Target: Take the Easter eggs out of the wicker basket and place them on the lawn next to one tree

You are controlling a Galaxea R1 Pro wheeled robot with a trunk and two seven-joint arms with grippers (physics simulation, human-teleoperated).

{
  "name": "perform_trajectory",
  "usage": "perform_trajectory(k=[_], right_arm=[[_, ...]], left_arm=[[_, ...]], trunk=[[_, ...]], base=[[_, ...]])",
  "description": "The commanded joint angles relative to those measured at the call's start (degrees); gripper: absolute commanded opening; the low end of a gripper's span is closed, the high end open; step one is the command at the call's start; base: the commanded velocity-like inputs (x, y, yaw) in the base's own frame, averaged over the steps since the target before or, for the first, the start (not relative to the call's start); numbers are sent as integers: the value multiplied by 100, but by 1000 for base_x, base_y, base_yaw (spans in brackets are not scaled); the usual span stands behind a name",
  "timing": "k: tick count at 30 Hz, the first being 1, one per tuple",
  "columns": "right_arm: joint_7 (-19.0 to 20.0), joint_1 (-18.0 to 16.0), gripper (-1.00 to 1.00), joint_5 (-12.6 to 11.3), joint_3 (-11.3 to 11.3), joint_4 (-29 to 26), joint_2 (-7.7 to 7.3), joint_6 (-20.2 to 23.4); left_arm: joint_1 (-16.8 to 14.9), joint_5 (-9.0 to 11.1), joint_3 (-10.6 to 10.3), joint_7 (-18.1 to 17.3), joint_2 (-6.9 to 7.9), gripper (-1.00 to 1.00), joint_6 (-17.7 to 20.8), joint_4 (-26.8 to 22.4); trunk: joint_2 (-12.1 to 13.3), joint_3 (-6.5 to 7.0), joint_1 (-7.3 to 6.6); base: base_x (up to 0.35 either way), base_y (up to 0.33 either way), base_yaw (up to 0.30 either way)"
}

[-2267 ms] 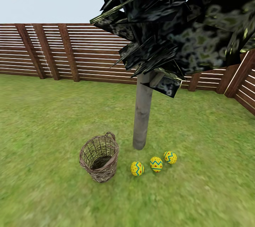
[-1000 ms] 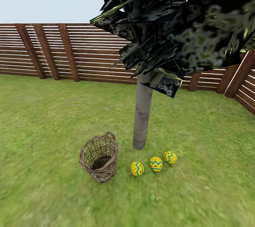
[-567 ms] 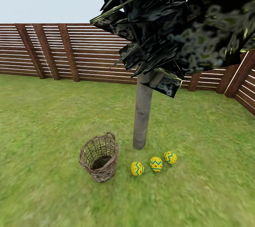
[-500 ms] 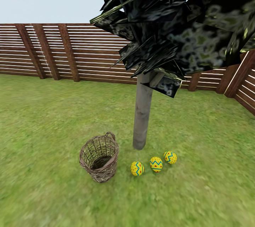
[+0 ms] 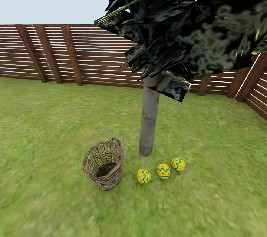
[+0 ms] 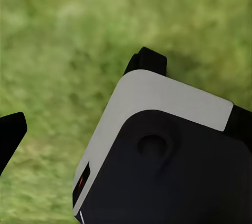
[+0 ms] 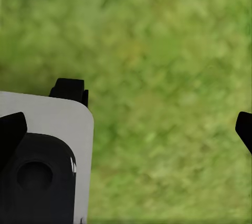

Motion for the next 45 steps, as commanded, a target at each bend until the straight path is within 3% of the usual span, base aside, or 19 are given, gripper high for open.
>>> perform_trajectory(k=[1,45], right_arm=[[-8,-7,100,31,-43,22,-6,-30],[-10,-7,100,31,-46,22,-6,-30]], left_arm=[[-1,32,-34,-11,3,100,20,-5],[1,32,-34,-11,3,100,20,-6]], trunk=[[-3,-5,0],[-3,-5,0]], base=[[0,0,0],[0,0,0]])
